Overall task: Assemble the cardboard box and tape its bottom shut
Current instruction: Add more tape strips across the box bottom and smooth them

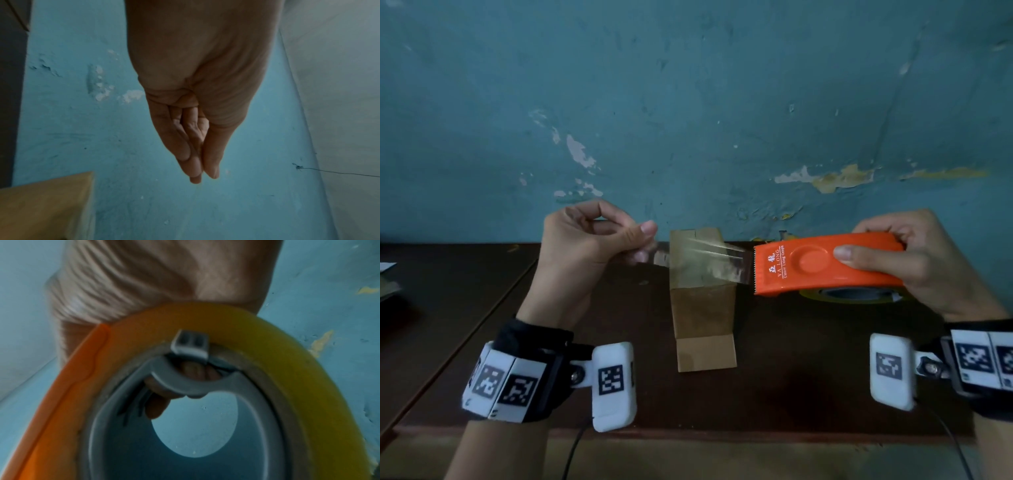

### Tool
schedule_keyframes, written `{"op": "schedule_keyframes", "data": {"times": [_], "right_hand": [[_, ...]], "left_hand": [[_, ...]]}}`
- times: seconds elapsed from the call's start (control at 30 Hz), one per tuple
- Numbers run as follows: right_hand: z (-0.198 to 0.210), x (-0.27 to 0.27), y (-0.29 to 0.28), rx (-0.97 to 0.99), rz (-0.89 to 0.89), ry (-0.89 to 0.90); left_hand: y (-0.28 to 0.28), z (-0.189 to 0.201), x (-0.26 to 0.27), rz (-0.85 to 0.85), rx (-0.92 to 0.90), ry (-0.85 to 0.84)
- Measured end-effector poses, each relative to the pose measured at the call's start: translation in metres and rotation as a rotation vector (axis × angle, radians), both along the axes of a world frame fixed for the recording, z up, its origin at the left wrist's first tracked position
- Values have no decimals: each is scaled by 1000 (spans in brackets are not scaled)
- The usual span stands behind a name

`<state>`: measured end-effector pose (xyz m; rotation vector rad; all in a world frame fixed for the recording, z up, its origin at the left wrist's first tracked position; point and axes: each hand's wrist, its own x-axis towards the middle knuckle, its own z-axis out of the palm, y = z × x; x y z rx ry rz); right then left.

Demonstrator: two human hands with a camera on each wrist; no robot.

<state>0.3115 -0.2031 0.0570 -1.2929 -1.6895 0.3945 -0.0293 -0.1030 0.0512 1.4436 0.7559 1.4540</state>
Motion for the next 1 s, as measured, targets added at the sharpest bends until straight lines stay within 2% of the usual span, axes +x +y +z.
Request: {"op": "schedule_keyframes", "data": {"times": [0.13,0.47,0.67,1.0], "right_hand": [[3,2,-3,27,-40,-21],[-1,1,1,3,-197,-78],[-1,-1,4,-16,-323,-138],[1,-6,6,-109,-417,-39]], "left_hand": [[-9,8,7,-17,44,1],[-20,5,30,-89,21,31],[-28,3,45,-111,85,170],[-34,0,55,-173,100,227]]}}
